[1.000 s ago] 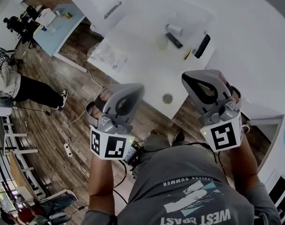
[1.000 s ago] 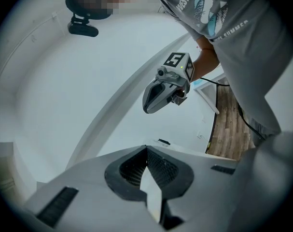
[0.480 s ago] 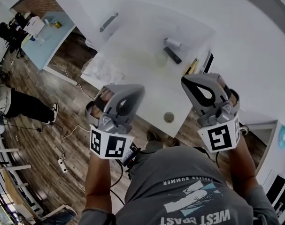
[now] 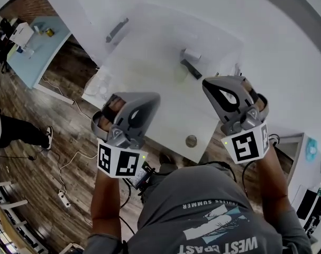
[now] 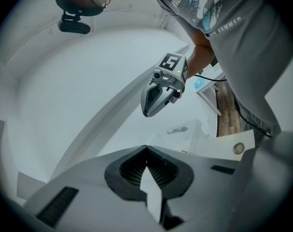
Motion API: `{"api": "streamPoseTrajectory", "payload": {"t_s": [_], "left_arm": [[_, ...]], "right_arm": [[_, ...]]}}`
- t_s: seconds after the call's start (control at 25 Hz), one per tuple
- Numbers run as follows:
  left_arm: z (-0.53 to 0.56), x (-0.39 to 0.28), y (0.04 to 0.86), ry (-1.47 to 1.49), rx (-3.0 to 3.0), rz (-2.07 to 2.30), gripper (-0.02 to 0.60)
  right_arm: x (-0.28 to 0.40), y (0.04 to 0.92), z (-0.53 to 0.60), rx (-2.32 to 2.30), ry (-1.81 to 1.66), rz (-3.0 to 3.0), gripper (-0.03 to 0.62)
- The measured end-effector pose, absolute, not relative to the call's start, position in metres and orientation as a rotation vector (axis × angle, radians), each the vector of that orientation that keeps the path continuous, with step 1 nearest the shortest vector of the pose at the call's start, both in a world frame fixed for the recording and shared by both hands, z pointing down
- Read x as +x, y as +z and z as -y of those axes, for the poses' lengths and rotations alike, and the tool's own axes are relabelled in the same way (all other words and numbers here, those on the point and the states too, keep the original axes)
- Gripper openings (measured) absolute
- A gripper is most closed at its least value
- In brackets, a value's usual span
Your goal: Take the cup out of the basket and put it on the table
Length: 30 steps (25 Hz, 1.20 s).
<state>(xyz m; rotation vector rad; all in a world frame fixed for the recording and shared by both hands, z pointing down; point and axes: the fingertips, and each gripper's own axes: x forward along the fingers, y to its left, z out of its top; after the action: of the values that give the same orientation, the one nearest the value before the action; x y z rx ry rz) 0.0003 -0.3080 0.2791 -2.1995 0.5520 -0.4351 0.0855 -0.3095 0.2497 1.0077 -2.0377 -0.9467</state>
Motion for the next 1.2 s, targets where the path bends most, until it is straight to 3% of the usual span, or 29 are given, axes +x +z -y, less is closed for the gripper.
{"api": "streamPoseTrajectory", "payload": {"t_s": [0.56, 0.96, 1.2], "left_arm": [[0.356, -0.014, 0.296, -0.529, -2.201, -0.668, 0.009], [0.389, -0.011, 0.312, -0.62, -2.238, -0.789, 0.009], [0.405, -0.01, 0.327, -0.66, -2.265, -0.844, 0.009]], "right_arm": [[0.087, 0.281, 0.404, 0.89, -0.905, 2.043, 0.014], [0.111, 0.352, 0.486, 0.75, -0.735, 2.027, 0.014], [0.122, 0.424, 0.529, 0.616, -0.579, 1.997, 0.073]]}}
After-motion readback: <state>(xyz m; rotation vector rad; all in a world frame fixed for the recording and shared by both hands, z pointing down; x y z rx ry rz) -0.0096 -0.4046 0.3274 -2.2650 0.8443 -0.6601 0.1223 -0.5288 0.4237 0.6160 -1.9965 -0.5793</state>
